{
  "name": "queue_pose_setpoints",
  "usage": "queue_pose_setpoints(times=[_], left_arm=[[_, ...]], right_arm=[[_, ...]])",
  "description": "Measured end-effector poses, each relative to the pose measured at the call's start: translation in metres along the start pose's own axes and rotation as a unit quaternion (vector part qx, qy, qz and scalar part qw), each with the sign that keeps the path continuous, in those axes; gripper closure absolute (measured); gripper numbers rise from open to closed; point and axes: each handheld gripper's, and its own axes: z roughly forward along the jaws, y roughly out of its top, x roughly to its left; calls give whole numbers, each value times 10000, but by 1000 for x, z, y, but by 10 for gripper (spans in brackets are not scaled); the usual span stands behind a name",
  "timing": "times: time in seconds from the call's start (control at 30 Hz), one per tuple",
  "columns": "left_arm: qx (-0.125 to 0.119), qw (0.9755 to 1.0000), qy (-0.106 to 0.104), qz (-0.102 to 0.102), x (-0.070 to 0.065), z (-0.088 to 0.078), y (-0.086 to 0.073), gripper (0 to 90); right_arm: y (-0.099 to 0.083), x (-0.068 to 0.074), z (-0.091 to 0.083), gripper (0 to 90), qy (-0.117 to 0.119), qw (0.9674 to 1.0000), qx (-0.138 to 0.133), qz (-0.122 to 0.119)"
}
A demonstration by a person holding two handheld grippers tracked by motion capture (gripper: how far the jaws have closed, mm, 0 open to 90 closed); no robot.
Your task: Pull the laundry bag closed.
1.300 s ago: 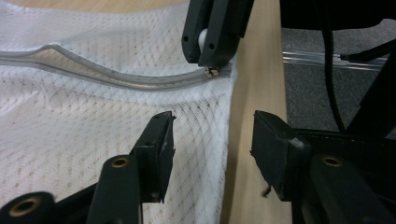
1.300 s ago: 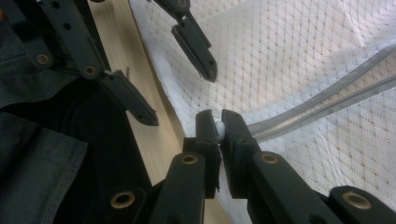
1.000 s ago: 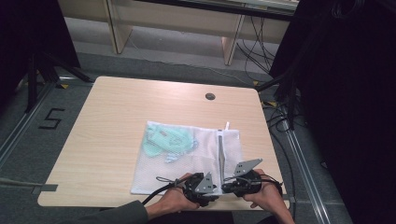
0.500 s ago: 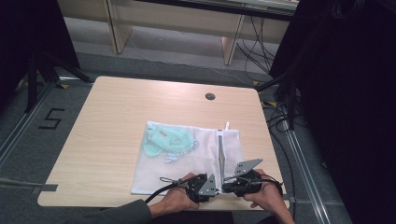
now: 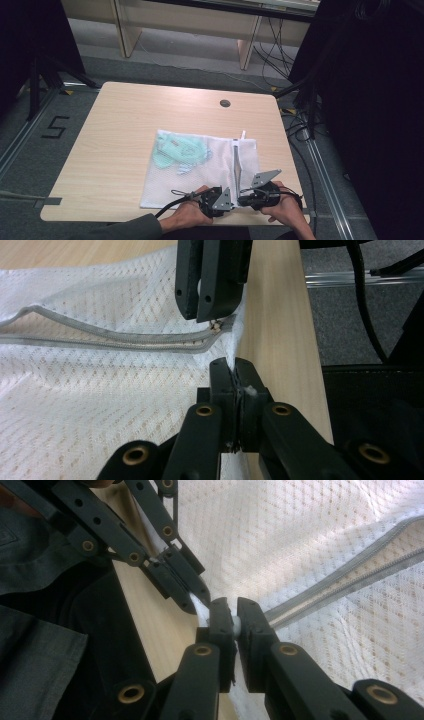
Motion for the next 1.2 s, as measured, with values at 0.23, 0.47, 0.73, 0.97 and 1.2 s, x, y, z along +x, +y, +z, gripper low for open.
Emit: queue_pose_setpoints(times=[0.23, 0.47, 0.73, 0.97, 1.2], left_arm=[[20, 10000, -4, 80, 1, -1, 1, 886], [-1, 10000, -33, -3, -1, 0, 0, 887], [65, 9999, 0, 125, -3, -1, 1, 888], [53, 9999, -26, 134, -3, -1, 3, 889], [88, 9998, -54, 152, -3, -1, 3, 889]], right_arm=[[0, -1, 2, 865, -25, 10000, -12, -23], [1, -3, 2, 865, -26, 10000, 25, 25], [4, -7, 6, 865, 24, 9999, 92, -49], [6, -8, 8, 865, 25, 9998, 196, 57], [7, -8, 12, 866, 116, 9995, 249, 130]])
